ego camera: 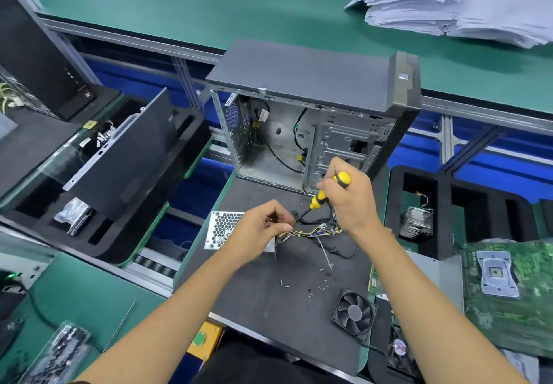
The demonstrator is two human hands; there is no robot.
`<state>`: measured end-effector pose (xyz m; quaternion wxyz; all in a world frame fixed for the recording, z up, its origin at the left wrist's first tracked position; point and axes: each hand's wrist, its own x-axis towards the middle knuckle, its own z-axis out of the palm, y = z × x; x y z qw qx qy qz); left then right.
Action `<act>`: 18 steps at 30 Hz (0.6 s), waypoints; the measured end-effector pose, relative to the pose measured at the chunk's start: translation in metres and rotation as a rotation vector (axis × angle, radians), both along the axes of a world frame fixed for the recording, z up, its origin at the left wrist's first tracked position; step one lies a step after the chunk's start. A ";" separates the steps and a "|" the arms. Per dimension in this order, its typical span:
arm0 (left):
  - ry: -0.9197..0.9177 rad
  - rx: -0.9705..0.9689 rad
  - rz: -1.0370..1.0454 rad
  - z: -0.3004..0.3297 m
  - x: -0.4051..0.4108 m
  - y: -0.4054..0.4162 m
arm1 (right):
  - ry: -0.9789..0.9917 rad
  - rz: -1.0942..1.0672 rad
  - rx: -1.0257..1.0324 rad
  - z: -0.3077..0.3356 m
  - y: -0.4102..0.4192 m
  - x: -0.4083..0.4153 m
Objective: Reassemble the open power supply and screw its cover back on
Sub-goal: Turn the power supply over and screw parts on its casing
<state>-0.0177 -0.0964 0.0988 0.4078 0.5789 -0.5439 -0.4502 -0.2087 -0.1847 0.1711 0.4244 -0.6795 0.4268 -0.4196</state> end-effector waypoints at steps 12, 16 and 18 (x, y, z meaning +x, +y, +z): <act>-0.004 0.036 0.020 -0.006 0.001 -0.001 | 0.020 0.024 -0.025 0.004 0.002 0.000; -0.004 0.052 0.051 -0.008 0.001 0.001 | -0.037 0.003 -0.010 0.005 0.002 0.000; 0.002 0.055 0.055 -0.008 0.000 0.002 | -0.026 0.011 -0.003 0.005 0.002 0.000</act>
